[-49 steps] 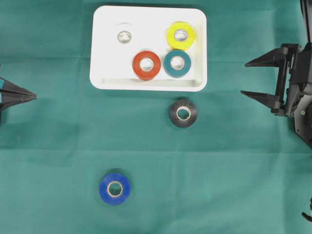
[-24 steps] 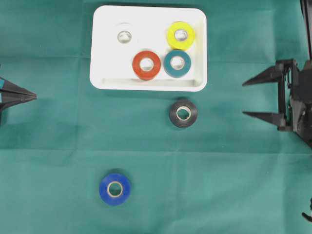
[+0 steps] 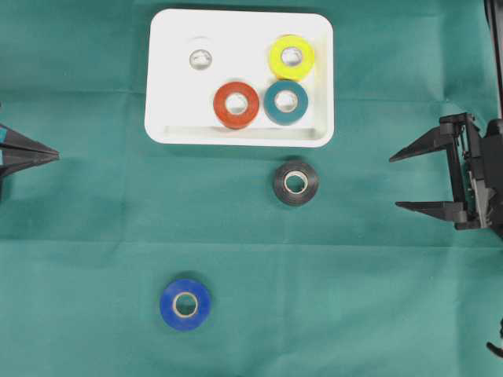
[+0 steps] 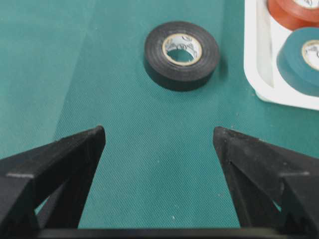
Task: Put the tape into the white case with the right arm.
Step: 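Retract the right gripper to the right side, then move the right gripper onto the black roll and grasp it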
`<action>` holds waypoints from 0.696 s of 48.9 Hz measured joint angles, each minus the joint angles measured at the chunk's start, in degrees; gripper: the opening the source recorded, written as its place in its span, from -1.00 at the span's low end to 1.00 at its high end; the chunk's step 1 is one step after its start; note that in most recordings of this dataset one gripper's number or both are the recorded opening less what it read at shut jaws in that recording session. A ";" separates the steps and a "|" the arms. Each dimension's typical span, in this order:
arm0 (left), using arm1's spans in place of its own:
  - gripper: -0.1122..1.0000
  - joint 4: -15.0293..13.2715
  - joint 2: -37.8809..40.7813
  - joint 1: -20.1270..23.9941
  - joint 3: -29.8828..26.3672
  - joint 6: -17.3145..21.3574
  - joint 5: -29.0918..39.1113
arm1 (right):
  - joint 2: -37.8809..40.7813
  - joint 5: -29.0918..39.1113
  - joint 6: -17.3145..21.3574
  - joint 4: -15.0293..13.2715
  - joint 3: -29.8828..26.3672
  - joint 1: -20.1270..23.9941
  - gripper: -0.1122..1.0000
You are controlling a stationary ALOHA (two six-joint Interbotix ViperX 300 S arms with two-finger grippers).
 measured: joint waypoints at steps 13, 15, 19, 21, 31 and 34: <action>-0.79 0.00 0.00 0.00 0.00 0.00 0.00 | 1.67 0.09 0.00 0.00 -0.62 0.00 0.50; -0.79 0.00 0.00 0.00 0.00 0.00 0.00 | 2.37 0.09 0.00 0.00 -1.14 0.00 0.50; -0.79 0.00 0.00 0.00 0.00 0.00 0.00 | 4.48 0.09 0.00 0.00 -2.20 0.00 0.50; -0.79 0.00 0.00 0.00 0.00 0.00 0.00 | 5.98 0.09 0.00 0.00 -2.81 0.00 0.50; -0.79 0.09 0.00 0.00 0.00 0.00 0.00 | 13.89 -0.79 -0.70 0.00 -6.68 0.09 0.50; -0.79 0.00 0.00 0.00 0.00 0.00 -0.09 | 16.61 -1.49 -0.79 0.00 -8.17 0.09 0.50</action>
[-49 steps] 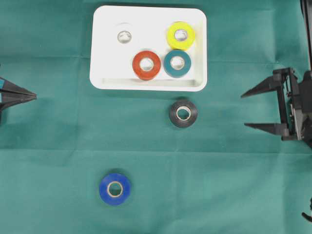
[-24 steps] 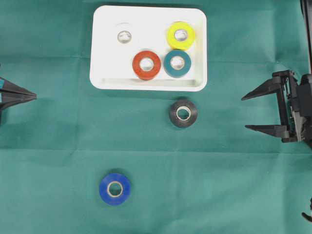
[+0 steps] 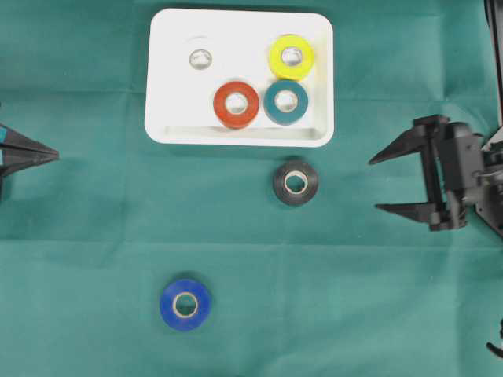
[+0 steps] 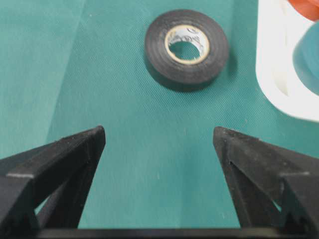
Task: Put the tape into the white case with the right arm.
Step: 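Move the right gripper onto the black roll and grasp it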
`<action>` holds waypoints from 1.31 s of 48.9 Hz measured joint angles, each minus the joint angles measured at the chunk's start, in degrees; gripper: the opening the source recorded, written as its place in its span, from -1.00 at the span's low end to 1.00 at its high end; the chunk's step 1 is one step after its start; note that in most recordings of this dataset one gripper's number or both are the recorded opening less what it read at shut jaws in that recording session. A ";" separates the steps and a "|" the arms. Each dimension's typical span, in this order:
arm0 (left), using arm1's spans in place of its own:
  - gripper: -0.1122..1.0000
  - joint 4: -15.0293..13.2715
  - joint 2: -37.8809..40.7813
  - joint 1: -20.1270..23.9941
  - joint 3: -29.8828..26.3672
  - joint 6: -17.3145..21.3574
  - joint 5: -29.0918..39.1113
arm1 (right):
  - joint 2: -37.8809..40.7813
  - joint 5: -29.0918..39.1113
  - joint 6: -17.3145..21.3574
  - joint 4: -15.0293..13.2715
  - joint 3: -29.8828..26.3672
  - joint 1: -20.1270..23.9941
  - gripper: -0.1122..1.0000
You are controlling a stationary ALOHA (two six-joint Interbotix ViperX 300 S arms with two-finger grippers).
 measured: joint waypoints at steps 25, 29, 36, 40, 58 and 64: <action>-0.79 0.00 0.09 0.00 0.00 0.00 0.09 | 17.49 -2.64 -0.53 -0.35 -12.57 0.09 0.50; -0.79 0.00 0.00 0.00 0.00 0.00 0.09 | 19.69 -2.72 -0.53 -1.05 -14.68 0.09 0.50; -0.79 0.00 0.00 0.00 0.00 0.00 0.09 | 23.47 -2.72 -0.62 -2.55 -17.93 0.26 0.50; -0.79 0.00 0.00 0.09 0.00 0.00 0.09 | 25.14 -2.72 -0.53 -2.72 -19.25 0.26 0.50; -0.79 0.00 0.00 0.09 0.00 0.00 0.09 | 28.04 -0.79 0.53 -2.81 -21.09 0.70 0.50; -0.79 0.00 0.00 0.09 0.00 0.00 0.09 | 27.95 2.11 0.62 -2.72 -21.36 1.41 0.50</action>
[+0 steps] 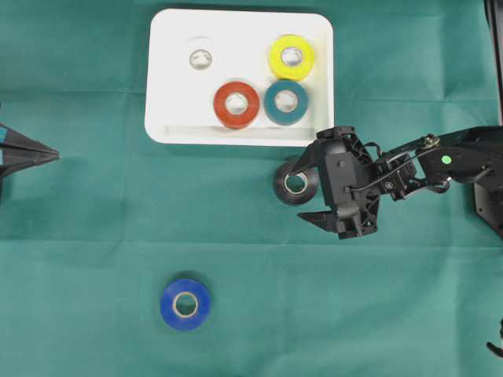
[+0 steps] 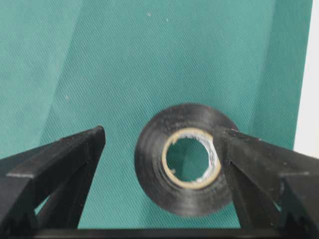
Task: Put the tape into the white case with the right arm.
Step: 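Move the right gripper onto the black roll and grasp it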
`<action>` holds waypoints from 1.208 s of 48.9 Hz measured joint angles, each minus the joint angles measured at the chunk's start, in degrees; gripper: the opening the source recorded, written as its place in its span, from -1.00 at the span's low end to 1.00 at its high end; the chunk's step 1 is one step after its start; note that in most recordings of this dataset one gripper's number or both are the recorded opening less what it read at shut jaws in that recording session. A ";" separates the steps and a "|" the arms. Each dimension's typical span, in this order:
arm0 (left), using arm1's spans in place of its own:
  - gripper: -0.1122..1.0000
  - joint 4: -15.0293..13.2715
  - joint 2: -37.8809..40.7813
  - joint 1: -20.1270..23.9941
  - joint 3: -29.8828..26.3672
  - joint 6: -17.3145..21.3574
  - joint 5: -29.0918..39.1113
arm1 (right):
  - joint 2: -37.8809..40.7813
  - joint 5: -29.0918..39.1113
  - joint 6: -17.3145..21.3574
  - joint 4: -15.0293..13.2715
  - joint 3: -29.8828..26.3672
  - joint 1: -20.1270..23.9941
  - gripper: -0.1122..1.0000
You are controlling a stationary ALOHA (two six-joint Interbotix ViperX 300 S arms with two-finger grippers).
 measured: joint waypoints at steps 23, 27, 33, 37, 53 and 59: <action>-0.79 0.00 0.00 0.00 0.00 0.00 0.00 | 3.34 5.98 0.18 0.00 -2.02 1.58 0.50; -0.79 0.09 0.00 -0.09 0.00 0.00 0.00 | 3.25 6.15 0.18 0.00 -2.29 1.67 0.50; -0.79 0.00 0.00 0.00 0.00 0.00 0.00 | 3.34 6.15 0.18 0.09 -2.72 1.67 0.50; -0.79 0.00 0.00 0.00 0.00 0.00 0.00 | 3.52 6.15 0.18 0.09 -2.81 1.67 0.50; -0.79 0.00 0.00 0.00 0.09 0.00 0.00 | 5.71 6.06 0.18 0.09 -3.16 1.67 0.50; -0.79 0.00 0.09 0.00 0.00 0.00 0.00 | 6.59 6.06 0.18 0.09 -3.34 1.67 0.50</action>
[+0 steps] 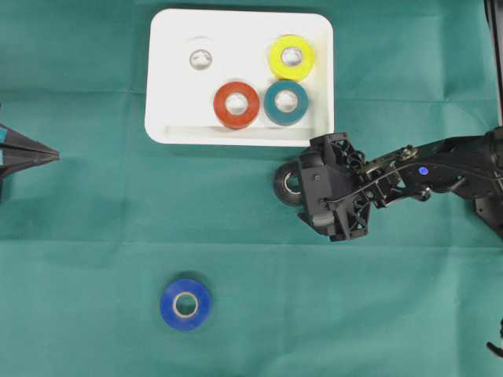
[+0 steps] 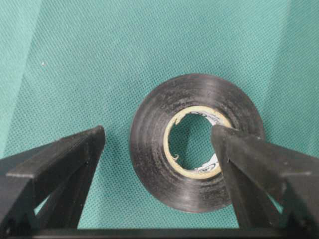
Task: Put the tape into the white case with the right arm.
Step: 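Move the right gripper onto the black roll and grasp it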
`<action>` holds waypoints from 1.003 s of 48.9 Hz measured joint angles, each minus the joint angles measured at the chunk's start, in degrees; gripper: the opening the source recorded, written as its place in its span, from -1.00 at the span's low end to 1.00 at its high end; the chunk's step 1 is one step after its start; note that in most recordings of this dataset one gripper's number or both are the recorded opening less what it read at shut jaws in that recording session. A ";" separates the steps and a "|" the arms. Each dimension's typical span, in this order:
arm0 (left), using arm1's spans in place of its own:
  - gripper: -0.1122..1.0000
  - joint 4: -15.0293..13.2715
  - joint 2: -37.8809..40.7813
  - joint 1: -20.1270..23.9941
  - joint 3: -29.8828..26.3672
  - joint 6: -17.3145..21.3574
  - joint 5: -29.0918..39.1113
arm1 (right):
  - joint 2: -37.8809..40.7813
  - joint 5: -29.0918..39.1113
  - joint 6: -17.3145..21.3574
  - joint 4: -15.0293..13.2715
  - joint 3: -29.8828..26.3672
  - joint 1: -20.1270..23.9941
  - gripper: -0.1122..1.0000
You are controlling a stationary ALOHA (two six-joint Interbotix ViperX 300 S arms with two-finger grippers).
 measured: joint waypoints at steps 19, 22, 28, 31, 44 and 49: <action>-0.79 0.00 0.00 0.00 0.09 0.00 0.00 | 0.88 0.09 0.00 -0.09 -0.70 0.09 0.20; -0.79 0.00 -0.09 0.00 0.09 0.00 0.00 | 0.88 0.09 0.00 -0.09 -0.70 0.09 -0.13; -0.79 0.00 -0.09 0.00 0.09 0.00 0.00 | 0.97 0.09 0.00 0.00 -0.88 0.09 -0.68; -0.79 0.00 -0.09 0.00 0.09 0.00 0.00 | 0.88 0.09 -0.09 0.00 -1.05 0.18 -0.80; -0.79 0.09 -0.09 0.18 0.09 0.00 0.00 | 0.97 0.09 0.00 0.00 -2.02 0.18 -0.80; -0.79 0.00 -0.09 0.18 0.09 0.00 0.00 | 0.88 0.09 0.00 0.00 -2.02 0.26 -0.80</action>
